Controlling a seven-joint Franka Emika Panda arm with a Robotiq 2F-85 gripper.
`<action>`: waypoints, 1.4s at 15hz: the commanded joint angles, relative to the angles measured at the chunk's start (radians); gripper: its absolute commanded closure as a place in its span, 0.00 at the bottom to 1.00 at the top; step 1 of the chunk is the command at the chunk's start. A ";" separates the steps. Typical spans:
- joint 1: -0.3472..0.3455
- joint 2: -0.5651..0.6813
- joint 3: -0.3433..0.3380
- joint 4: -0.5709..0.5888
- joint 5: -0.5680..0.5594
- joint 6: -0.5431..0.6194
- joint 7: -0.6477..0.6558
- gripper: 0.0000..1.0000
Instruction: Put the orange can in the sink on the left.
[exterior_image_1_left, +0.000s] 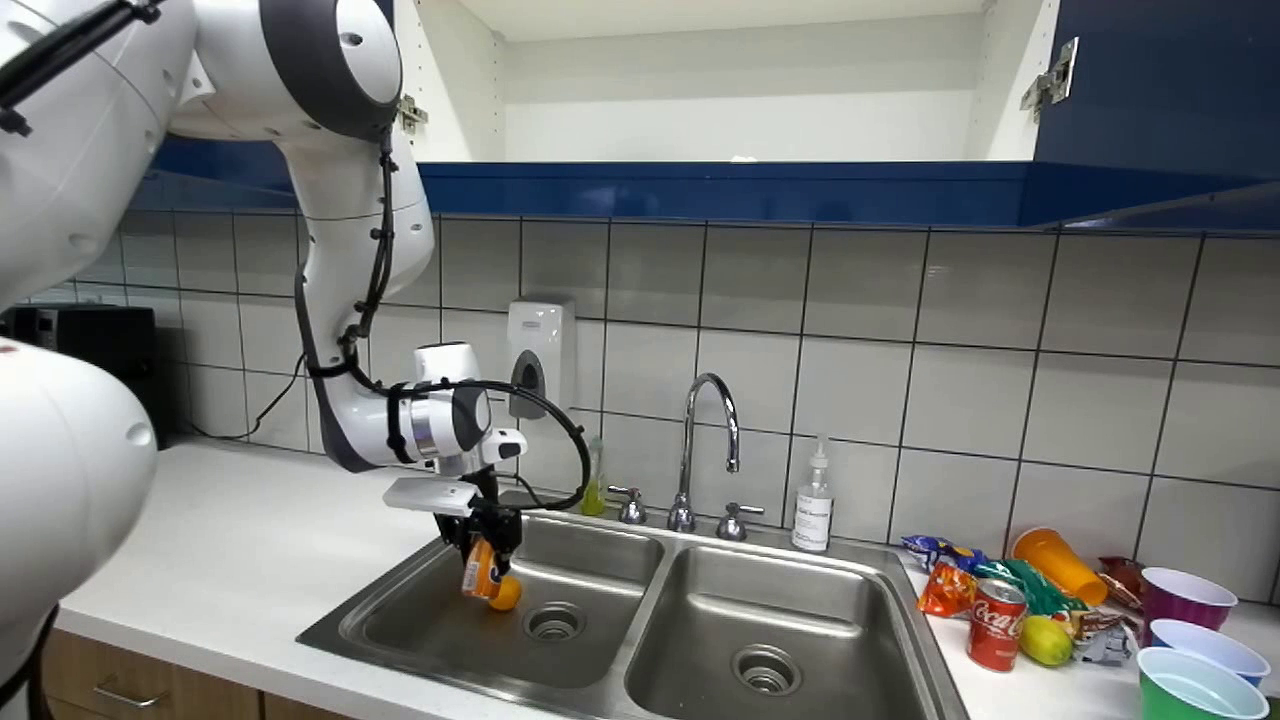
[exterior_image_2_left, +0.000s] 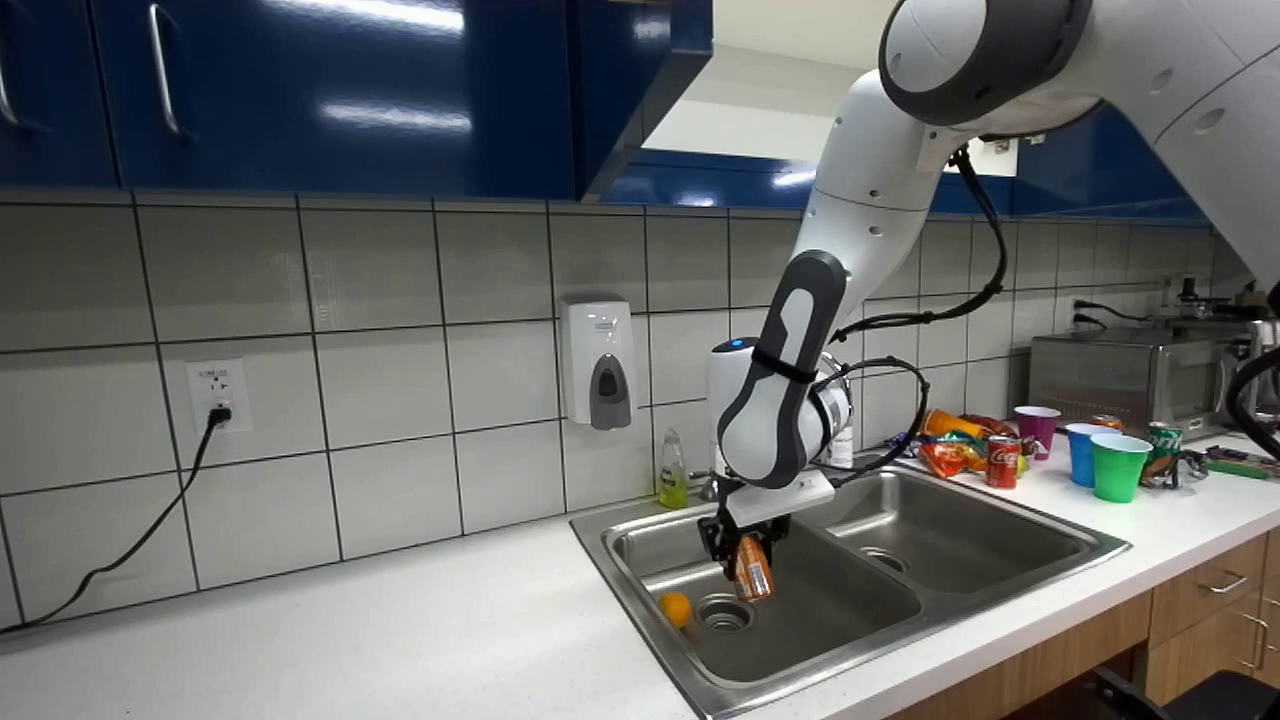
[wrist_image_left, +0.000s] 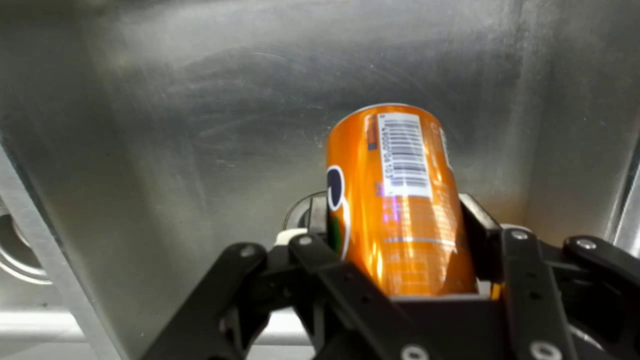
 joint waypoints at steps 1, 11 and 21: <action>0.027 0.001 -0.023 -0.001 0.040 0.002 -0.031 0.37; 0.027 0.001 -0.023 -0.001 0.040 0.002 -0.031 0.37; 0.101 0.079 -0.090 0.007 0.026 0.095 -0.023 0.62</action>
